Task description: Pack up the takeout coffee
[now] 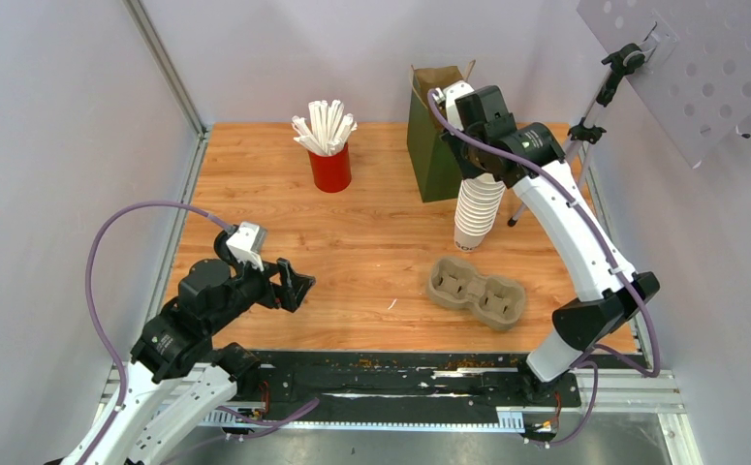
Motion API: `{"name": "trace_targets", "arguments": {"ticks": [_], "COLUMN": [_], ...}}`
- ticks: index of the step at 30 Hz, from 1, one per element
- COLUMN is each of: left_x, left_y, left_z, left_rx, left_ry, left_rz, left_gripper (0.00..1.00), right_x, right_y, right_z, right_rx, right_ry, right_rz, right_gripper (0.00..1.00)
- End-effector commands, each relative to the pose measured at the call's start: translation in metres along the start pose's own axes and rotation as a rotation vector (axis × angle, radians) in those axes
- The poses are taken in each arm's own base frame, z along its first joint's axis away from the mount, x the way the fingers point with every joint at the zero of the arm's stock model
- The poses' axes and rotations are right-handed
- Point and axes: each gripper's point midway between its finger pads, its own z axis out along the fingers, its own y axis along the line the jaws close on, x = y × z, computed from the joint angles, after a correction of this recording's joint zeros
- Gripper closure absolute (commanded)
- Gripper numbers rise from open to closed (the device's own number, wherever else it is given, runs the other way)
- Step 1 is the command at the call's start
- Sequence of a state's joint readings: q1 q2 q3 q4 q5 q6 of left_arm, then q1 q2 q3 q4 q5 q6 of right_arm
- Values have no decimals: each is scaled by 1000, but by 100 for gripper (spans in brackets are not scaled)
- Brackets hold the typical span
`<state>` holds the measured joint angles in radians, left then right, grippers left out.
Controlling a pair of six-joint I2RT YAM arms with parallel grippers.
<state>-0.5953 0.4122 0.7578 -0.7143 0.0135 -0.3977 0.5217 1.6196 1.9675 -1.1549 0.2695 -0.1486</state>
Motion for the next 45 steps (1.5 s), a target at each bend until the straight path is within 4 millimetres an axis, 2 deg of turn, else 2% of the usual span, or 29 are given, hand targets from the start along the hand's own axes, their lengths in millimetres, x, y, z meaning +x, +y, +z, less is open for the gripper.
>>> {"name": "trace_targets", "arguments": {"ticks": [1, 7, 10, 11, 23, 29, 36, 45], "left_x": [-9, -10, -9, -9, -10, -8, -4, -4], "left_y": [-1, 4, 8, 10, 12, 14, 14, 17], "left_z": [-2, -3, -3, -3, -4, -1, 3, 4], "left_rx": [6, -22, -48, -57, -71, -82, -87, -103], "left_ry": [-40, -49, -46, -46, -52, -35, -9, -10], "left_rz": [17, 15, 11, 10, 7, 6, 10, 6], "left_gripper": [0, 0, 0, 0, 0, 0, 0, 0], "right_x": [-6, -13, -14, -14, -26, -43, -74, -88], "right_y": [-2, -4, -2, -2, -26, -42, -45, -50], "right_z": [1, -3, -3, -3, -20, -43, -80, -109], "right_rx": [2, 1, -15, -15, 97, 159, 164, 200], "right_ry": [-4, -25, -23, -21, -35, -110, -253, -334], "right_rz": [-6, -2, -8, -9, -2, 23, 63, 95], "right_gripper": [77, 85, 99, 100, 100, 100, 100, 100]}}
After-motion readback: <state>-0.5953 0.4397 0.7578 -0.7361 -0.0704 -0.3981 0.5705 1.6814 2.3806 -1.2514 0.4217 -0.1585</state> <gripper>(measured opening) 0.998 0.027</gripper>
